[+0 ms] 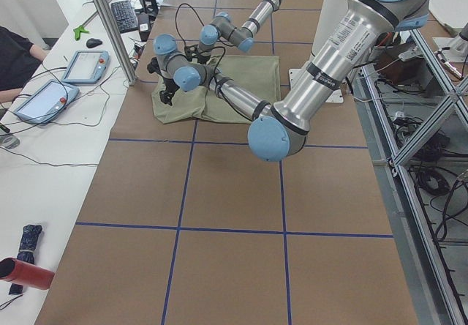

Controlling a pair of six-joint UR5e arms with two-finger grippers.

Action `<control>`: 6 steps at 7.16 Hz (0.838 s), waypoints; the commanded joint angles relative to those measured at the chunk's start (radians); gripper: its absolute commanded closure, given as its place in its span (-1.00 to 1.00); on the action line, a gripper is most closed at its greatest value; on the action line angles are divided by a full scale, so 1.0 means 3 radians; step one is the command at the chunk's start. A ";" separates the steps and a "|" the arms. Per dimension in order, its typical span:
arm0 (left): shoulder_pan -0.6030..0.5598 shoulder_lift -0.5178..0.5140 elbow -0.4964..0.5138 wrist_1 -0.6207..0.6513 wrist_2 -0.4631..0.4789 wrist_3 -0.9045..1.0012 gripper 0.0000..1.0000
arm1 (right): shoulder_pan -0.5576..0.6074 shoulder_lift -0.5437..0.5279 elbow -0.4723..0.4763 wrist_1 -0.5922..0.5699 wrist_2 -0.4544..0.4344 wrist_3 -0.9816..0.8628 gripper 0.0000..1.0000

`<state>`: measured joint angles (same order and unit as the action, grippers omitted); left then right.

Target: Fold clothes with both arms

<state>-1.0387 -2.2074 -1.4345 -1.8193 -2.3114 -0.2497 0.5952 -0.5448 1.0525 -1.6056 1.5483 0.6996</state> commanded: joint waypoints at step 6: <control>0.0011 -0.0005 0.0001 -0.0091 0.0004 -0.0175 -1.00 | -0.0015 -0.0081 0.0260 -0.0354 0.0014 -0.0077 1.00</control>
<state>-1.0358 -2.2087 -1.4346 -1.8311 -2.3102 -0.2883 0.5907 -0.5605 1.1201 -1.6975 1.5558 0.6837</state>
